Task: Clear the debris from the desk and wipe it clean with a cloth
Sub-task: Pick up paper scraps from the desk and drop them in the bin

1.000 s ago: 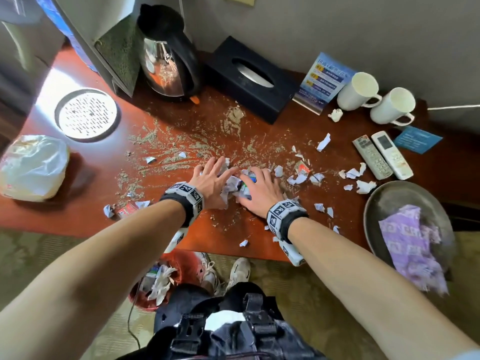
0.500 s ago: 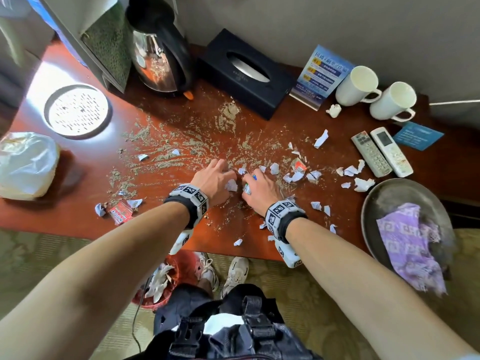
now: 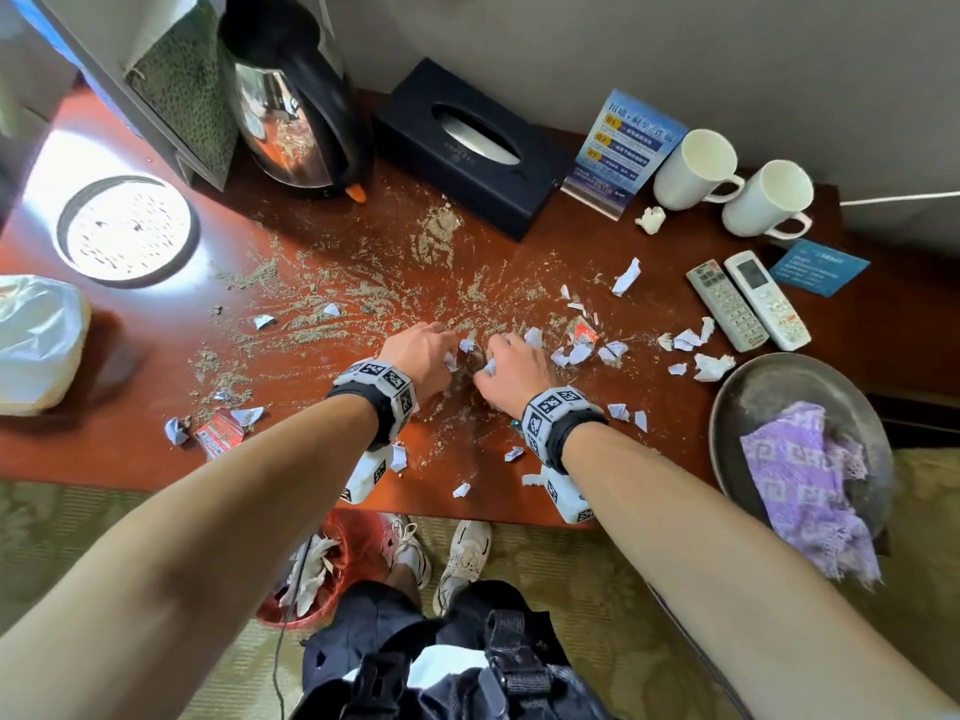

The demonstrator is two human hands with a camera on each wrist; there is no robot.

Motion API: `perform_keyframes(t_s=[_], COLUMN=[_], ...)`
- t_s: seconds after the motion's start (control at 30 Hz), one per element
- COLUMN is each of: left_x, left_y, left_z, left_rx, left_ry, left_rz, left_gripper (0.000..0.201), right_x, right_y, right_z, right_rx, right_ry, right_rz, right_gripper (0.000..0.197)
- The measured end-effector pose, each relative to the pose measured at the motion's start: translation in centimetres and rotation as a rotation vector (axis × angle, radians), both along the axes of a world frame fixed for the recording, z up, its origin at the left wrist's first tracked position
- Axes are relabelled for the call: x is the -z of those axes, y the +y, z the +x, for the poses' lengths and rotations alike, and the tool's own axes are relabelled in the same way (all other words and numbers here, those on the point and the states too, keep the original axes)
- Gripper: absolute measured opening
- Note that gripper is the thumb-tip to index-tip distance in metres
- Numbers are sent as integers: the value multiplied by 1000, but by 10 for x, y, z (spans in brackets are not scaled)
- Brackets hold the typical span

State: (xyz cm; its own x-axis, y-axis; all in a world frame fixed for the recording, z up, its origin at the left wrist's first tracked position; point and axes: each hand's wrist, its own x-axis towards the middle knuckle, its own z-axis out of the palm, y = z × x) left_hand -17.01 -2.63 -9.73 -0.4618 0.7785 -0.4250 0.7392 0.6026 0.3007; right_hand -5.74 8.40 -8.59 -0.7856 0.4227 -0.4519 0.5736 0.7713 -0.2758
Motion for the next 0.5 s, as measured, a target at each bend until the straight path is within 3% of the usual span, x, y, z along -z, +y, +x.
perform_keyframes(t_s=[0.23, 0.4, 0.5], left_x=[-22, -26, -24], left_y=[21, 37, 45], left_z=[-1, 2, 5], left_rx=[-70, -75, -80], left_ry=[-1, 1, -50], left_rz=[-92, -34, 24], left_gripper=[43, 29, 35], right_x=[-14, -20, -21], right_y=[37, 63, 72], right_z=[16, 34, 44], right_rx=[209, 342, 381], right_ry=[8, -4, 7], right_rz=[-8, 30, 42], right_gripper=[9, 21, 32])
